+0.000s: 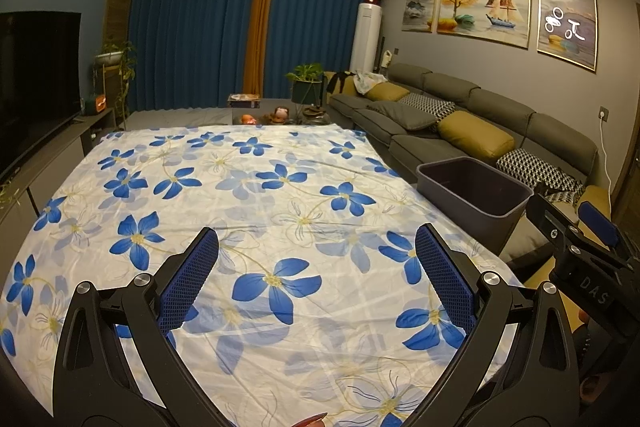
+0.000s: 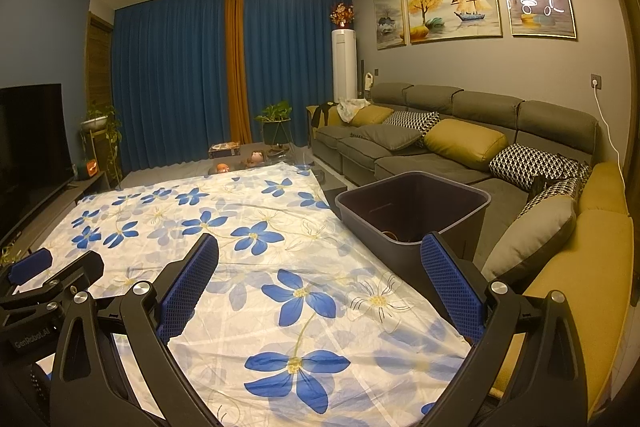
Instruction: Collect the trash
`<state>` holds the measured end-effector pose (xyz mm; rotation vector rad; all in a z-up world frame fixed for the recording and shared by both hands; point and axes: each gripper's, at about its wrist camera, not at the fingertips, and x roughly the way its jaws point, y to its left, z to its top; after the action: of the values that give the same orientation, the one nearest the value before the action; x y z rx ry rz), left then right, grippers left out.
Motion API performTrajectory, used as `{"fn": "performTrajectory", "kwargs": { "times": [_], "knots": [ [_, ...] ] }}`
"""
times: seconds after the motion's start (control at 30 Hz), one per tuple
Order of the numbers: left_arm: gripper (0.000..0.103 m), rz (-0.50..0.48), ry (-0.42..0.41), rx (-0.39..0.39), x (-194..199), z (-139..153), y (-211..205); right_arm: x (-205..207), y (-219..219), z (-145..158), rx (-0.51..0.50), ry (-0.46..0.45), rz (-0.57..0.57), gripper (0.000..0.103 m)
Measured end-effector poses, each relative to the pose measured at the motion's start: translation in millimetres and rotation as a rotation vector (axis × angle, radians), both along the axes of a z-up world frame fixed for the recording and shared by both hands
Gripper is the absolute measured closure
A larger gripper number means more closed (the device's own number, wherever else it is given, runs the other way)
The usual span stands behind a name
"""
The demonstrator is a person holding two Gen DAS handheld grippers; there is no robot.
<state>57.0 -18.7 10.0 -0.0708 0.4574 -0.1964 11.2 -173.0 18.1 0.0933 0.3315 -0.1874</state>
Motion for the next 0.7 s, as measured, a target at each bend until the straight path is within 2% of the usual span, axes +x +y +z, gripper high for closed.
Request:
{"fn": "performTrajectory", "kwargs": {
  "times": [0.7],
  "knots": [
    [0.006,-0.002,-0.001,-0.001,-0.5,2.8,-0.6,1.0,-0.6,1.9,-0.002,-0.005,0.001,0.006]
  ]
}}
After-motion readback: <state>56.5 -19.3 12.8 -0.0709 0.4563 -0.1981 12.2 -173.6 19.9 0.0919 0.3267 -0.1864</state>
